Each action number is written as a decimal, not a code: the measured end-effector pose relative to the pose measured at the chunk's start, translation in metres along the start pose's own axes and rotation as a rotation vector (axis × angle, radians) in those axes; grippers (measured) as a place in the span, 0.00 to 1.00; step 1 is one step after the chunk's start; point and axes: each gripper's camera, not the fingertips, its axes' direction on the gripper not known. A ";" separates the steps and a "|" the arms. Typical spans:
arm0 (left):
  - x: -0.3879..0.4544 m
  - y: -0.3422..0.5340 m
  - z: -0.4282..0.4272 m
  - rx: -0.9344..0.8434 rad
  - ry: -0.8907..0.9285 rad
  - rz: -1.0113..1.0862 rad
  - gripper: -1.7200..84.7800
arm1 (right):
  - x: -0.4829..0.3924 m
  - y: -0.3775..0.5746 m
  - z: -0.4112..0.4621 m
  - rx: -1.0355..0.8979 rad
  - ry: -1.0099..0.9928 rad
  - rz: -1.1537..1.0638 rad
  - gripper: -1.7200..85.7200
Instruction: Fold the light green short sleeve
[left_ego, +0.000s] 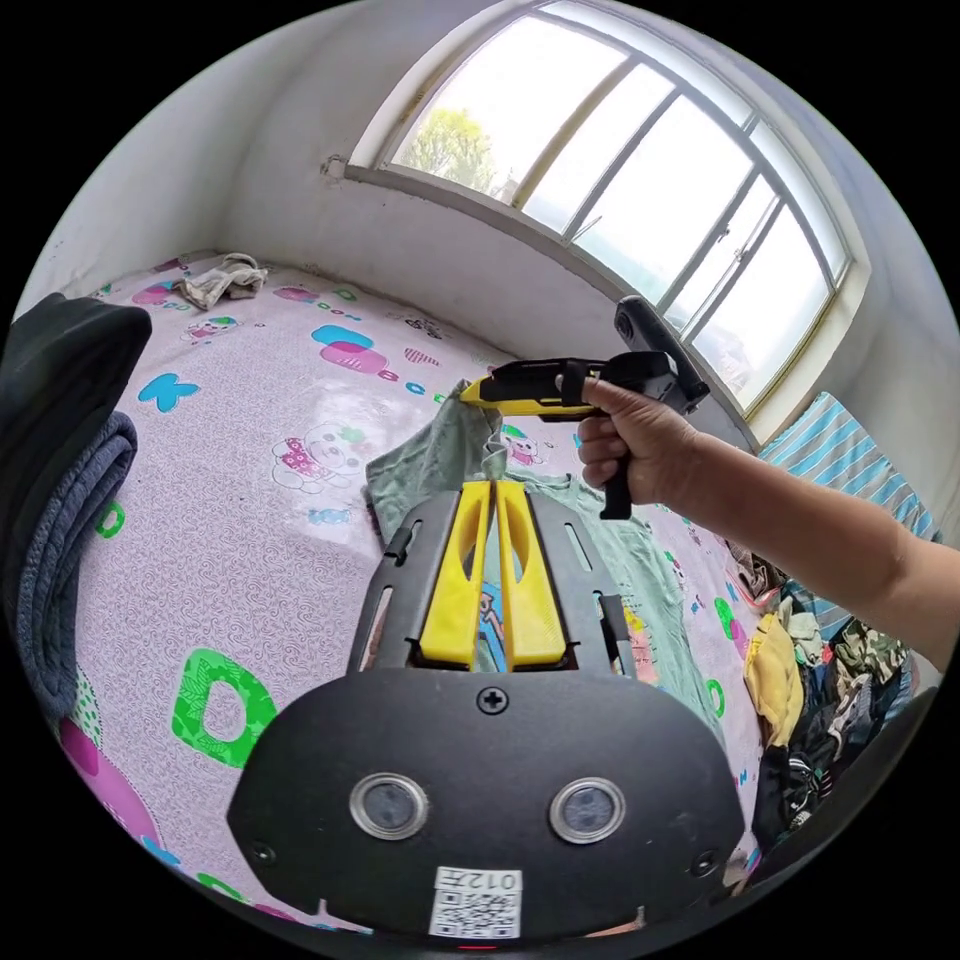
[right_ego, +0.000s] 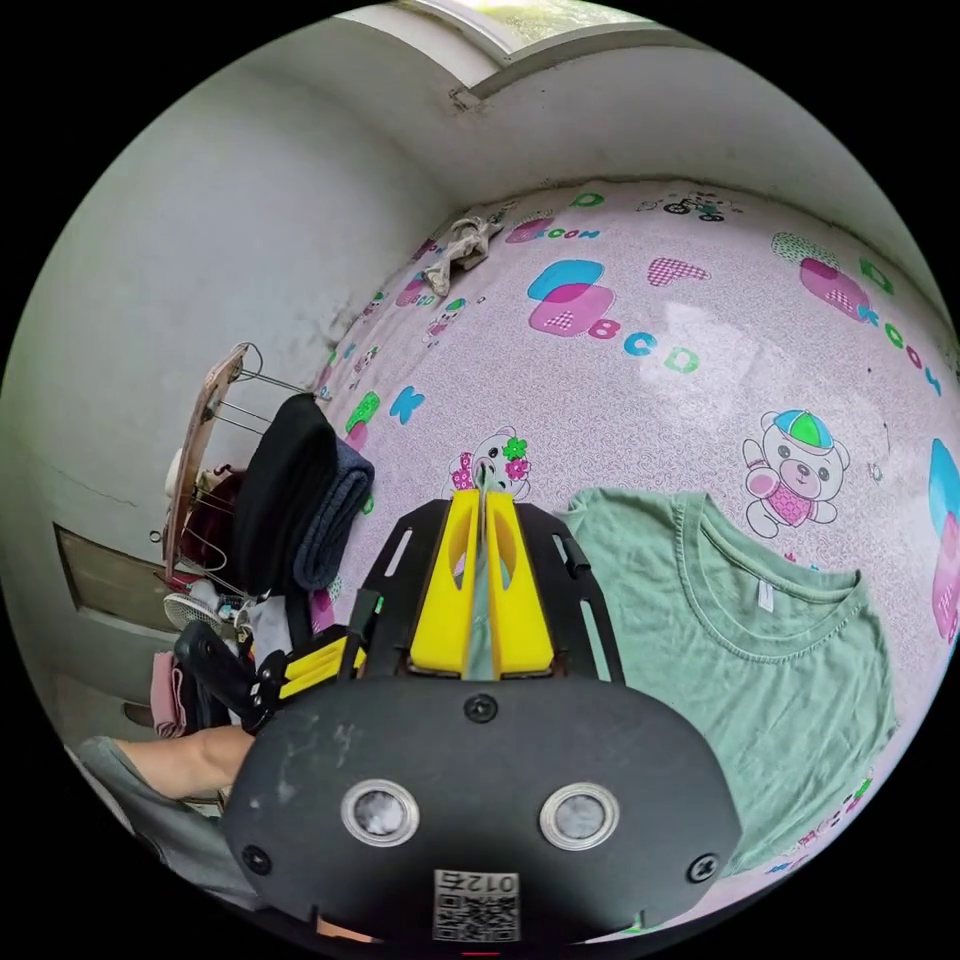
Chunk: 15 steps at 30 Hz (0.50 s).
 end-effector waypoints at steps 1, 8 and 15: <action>0.007 0.001 0.001 0.004 -0.002 0.008 0.03 | -0.002 0.007 -0.017 0.020 -0.017 0.008 0.01; 0.091 0.013 0.036 0.003 0.002 0.141 0.03 | -0.018 0.052 -0.107 0.140 -0.024 -0.002 0.01; 0.136 0.031 0.092 -0.083 0.000 0.188 0.03 | 0.006 0.088 -0.143 0.178 -0.025 0.091 0.01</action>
